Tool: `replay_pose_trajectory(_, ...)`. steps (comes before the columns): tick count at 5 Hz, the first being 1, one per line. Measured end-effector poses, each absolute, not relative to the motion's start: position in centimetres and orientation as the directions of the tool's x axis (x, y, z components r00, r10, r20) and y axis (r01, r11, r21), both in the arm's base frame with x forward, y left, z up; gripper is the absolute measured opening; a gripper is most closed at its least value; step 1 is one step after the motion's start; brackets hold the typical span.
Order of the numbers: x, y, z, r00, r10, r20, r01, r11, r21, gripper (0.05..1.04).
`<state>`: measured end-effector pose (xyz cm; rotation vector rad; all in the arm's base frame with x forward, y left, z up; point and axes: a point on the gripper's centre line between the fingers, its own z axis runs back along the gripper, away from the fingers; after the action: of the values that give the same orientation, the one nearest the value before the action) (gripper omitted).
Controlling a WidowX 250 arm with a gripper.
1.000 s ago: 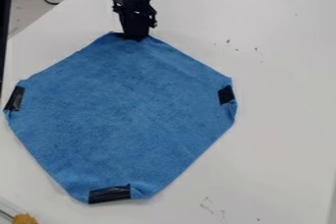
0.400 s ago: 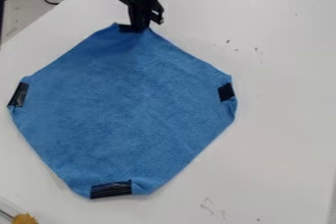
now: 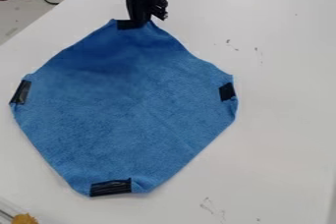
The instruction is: Fold the cloth from top left to bottom right
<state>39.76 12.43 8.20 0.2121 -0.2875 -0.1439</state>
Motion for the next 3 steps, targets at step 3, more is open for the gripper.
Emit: replay_pose_trajectory(3,30.4,5.6,6.2,0.945,-0.130,0.300,0.112,0.991,0.075,0.059)
